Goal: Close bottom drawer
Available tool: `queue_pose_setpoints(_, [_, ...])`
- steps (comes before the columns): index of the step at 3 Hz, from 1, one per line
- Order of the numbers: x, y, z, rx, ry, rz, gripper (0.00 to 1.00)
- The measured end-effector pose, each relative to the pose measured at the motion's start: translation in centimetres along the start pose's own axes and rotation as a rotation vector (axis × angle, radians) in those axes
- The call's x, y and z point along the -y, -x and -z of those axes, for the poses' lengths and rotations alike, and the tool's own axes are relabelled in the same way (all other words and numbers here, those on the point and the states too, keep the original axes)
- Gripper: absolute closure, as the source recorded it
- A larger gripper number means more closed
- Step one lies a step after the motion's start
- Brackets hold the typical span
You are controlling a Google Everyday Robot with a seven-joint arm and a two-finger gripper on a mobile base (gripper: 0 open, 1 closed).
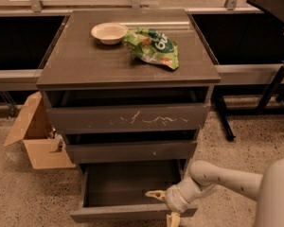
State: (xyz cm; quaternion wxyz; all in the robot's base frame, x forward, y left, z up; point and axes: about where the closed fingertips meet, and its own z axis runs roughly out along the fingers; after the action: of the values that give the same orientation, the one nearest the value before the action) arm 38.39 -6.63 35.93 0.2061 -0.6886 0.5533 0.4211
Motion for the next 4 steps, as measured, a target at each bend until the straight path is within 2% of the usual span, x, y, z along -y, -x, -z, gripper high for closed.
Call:
queue_pose_setpoints(1, [0.6, -4.4, -3.7, 0.038, 0.031, -0.010, 0.19])
queue_pose_setpoints(2, [1.2, -7.6, -6.5, 0.053, 0.046, -0.022, 0.42])
queue_pose_setpoints(3, [2.6, -10.0, -8.8, 0.037, 0.038, -0.032, 0.73])
queue_pose_setpoints(4, [4.3, -13.0, -10.1, 0.022, 0.014, -0.069, 0.96])
